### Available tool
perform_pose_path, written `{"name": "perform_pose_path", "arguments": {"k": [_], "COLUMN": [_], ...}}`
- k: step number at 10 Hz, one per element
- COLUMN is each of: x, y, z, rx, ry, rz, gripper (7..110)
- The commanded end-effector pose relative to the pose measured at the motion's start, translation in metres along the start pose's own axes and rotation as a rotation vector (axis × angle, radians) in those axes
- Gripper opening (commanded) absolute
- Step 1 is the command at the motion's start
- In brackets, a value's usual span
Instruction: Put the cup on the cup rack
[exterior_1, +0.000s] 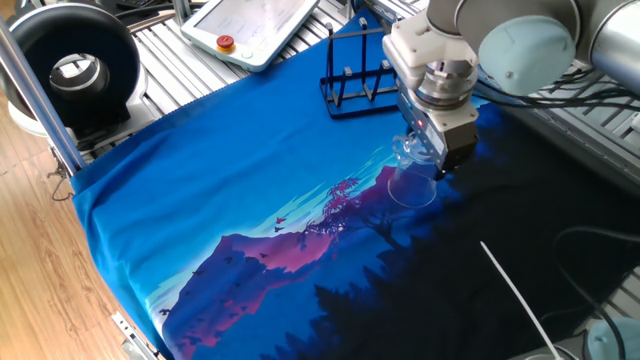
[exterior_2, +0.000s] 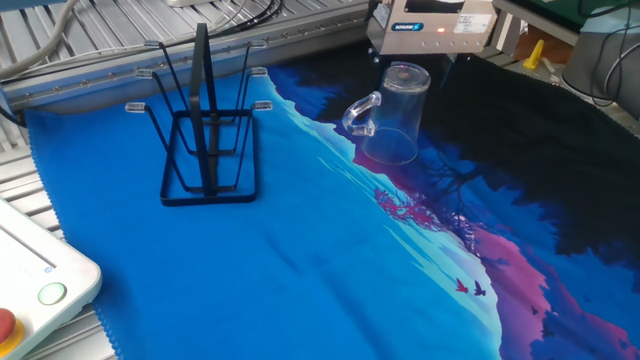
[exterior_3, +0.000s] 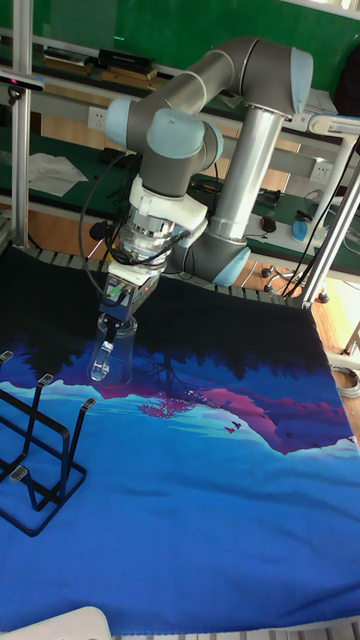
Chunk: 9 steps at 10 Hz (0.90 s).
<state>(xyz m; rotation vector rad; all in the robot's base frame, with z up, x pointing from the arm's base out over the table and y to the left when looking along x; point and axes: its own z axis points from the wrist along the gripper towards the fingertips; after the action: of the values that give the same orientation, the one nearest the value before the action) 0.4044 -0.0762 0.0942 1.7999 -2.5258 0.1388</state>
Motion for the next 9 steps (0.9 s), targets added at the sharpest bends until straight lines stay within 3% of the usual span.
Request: {"name": "perform_pose_path", "arguments": {"k": [1, 2, 3, 4, 5, 6, 7, 8, 9], "x": [-0.019, -0.020, -0.020, -0.017, -0.022, -0.032, -0.044, -0.057, -0.064], "y": [-0.010, -0.019, -0.023, -0.023, -0.015, 0.003, 0.032, 0.046, 0.056], "z": [-0.016, -0.017, -0.016, -0.016, -0.017, -0.022, -0.033, -0.048, -0.058], "rx": [0.044, 0.082, 0.093, 0.093, 0.060, -0.011, -0.112, -0.134, -0.124], "ry": [-0.029, -0.027, -0.029, -0.016, -0.021, -0.029, -0.020, 0.001, 0.047], "rz": [0.017, 0.036, 0.047, 0.058, 0.086, 0.168, 0.307, 0.481, 0.649], "gripper": [44, 44, 7, 7, 7, 7, 22, 22, 22]}}
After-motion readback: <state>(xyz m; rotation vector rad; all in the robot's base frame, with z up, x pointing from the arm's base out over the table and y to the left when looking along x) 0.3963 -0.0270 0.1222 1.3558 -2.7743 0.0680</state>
